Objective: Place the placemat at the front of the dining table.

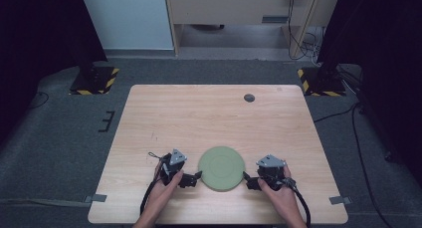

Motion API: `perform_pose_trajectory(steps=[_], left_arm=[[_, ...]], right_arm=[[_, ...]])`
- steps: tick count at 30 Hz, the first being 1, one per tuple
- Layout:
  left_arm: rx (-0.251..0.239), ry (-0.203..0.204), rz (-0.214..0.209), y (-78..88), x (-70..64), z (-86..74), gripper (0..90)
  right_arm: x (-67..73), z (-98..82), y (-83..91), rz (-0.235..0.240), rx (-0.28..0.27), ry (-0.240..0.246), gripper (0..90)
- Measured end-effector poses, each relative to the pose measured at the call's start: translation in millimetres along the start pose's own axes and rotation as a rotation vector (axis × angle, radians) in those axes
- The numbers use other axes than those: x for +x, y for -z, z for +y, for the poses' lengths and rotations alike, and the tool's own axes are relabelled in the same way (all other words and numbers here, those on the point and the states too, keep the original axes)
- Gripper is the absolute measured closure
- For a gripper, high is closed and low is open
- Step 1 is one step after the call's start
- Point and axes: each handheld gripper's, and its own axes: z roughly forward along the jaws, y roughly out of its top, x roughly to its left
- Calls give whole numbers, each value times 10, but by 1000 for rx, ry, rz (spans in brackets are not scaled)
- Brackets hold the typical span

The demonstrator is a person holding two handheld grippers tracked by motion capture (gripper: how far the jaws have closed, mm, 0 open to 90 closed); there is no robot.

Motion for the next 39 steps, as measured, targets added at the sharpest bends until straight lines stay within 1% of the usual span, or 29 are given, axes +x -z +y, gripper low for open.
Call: perform_pose_trajectory(steps=[4,5,6,10,16,19,20,21,22,23,27,28,30,35,36,39], left_arm=[[2,-1,6,-8,-3,7,14],[3,1,6,-9,0,7,12],[4,2,5,-9,1,7,11],[5,4,13,-13,-5,8,3],[9,10,10,-18,4,13,0],[-6,18,21,-30,-7,25,14],[-4,-1,41,-50,-37,41,18],[-4,-1,41,-50,-37,41,0],[-3,-8,45,-54,-38,45,0],[-3,-8,45,-54,-38,45,0],[8,14,26,-64,-8,50,0],[8,19,24,-69,-5,52,0],[13,26,17,-79,7,59,0],[17,34,15,-91,14,68,0],[11,36,16,-92,14,70,0],[3,35,17,-83,15,67,4]], right_arm=[[11,3,-7,4,-2,1,59],[33,11,-9,1,-2,-1,59],[34,13,-7,-1,-2,5,60],[32,15,-7,0,-6,2,59],[37,20,-10,-7,-4,-1,51],[35,23,-16,-14,-5,0,49],[41,28,-22,-18,-5,-9,49],[41,28,-22,-18,-5,-9,49],[45,33,-27,-25,-5,-13,50],[45,33,-27,-25,-5,-13,50],[32,37,-36,-29,-4,-12,39],[36,42,-42,-37,-3,-22,36],[37,48,-47,-48,-4,-19,36],[36,53,-55,-59,-7,-27,37],[34,58,-61,-67,-6,-29,38],[34,58,-60,-69,-7,-33,46]])
